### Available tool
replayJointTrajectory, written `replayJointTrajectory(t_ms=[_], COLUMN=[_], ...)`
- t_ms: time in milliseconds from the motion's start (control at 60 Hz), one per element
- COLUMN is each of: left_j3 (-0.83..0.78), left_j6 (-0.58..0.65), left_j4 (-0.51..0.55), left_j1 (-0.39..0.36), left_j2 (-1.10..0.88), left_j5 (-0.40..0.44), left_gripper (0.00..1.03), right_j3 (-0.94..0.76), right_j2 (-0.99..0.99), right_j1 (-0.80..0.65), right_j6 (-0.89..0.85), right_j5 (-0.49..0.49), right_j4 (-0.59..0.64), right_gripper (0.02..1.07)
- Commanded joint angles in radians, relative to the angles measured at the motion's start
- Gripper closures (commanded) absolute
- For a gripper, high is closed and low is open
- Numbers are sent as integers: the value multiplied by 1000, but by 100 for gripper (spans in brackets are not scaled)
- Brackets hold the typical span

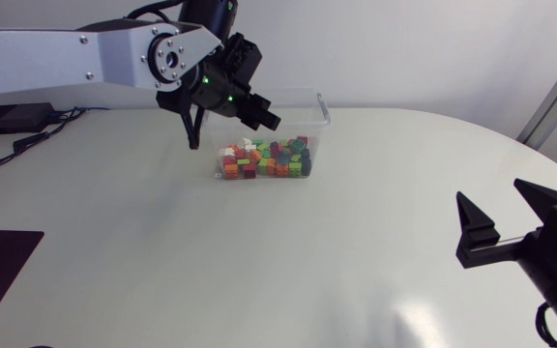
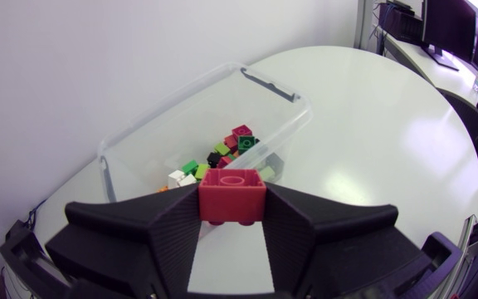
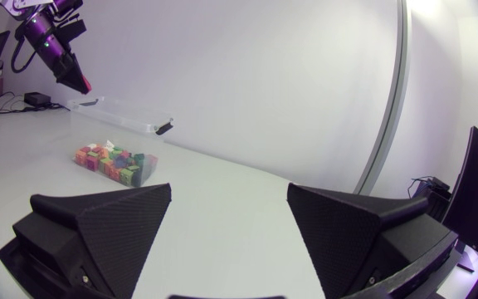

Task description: Place the duplo bricks in the container

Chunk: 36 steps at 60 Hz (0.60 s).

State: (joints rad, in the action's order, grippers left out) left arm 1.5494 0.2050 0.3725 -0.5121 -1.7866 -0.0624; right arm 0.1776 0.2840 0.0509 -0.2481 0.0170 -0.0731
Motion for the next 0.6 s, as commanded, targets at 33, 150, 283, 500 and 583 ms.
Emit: replayJointTrajectory(t_ms=[33,150,283,500,583], left_j3=[41,90,147,276,333], left_j6=[-18,-21,-26,-41,-52], left_j4=[-30,-55,-70,-96,-95], left_j1=[43,72,84,107,116], left_j2=[-36,-76,-131,-237,-283], left_j5=[-8,-8,-10,-8,-8], left_gripper=[63,63,63,63,63], right_j3=[-55,-110,-168,-182,-181], right_j2=[-37,-103,-200,-276,-281], right_j1=[6,6,4,-2,-14], right_j6=[-8,-14,-17,33,43], right_j5=[9,9,9,38,46], right_j4=[-36,-53,-27,56,56], right_gripper=[6,6,6,7,7])
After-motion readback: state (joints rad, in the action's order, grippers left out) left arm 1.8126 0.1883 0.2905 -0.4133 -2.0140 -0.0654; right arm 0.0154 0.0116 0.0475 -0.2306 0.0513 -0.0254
